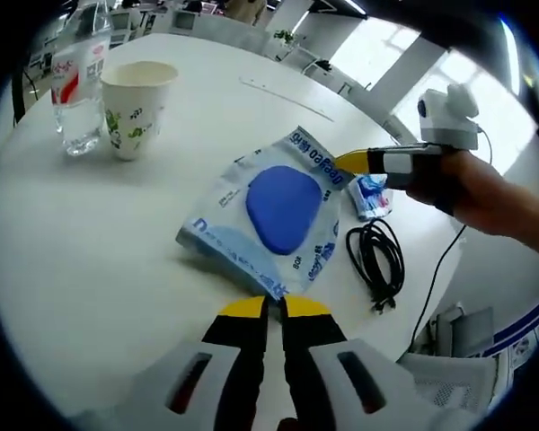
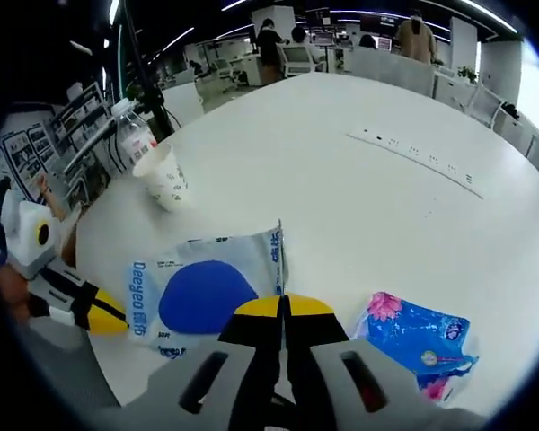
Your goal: Arrange the tabletop items into an orderly group along one side of the table until the central work area is clear of visible clutter.
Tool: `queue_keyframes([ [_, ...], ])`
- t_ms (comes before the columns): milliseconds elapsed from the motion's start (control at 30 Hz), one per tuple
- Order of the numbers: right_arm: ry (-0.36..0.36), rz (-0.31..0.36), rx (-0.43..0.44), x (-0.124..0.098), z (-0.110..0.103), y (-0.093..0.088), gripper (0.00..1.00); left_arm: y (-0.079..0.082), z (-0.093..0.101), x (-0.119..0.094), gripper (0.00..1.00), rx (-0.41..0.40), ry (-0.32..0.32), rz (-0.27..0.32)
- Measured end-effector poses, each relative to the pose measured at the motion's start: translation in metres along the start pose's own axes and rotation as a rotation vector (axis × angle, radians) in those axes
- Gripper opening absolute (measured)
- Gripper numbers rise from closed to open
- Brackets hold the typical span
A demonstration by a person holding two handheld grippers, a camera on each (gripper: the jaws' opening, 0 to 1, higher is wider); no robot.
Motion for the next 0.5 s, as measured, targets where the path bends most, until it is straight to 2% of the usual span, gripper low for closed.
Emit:
queue_keyframes([
  [167,-0.005,0.023,0.006,-0.011,-0.004,0.001,0.00,0.001,-0.004,-0.002,0.00,0.006,0.005,-0.004],
  [233,-0.011,0.040,0.036,-0.015,-0.003,-0.001,0.00,0.003,-0.009,-0.003,0.00,0.006,0.013,-0.002],
  [500,-0.034,0.065,0.084,-0.034,-0.009,-0.016,0.00,0.021,-0.029,-0.007,0.00,0.013,0.042,0.024],
])
Point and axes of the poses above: the point that each gripper's makers call its tool centre point, and the gripper's own axes: x roughly forward along the fingers, z roughly to its right, y roughly out of its top, the point moved 4 cm from there along -x, roughly backward along the fingers, and after that the axes turned 1 degree about y, right-handed, at the moved point
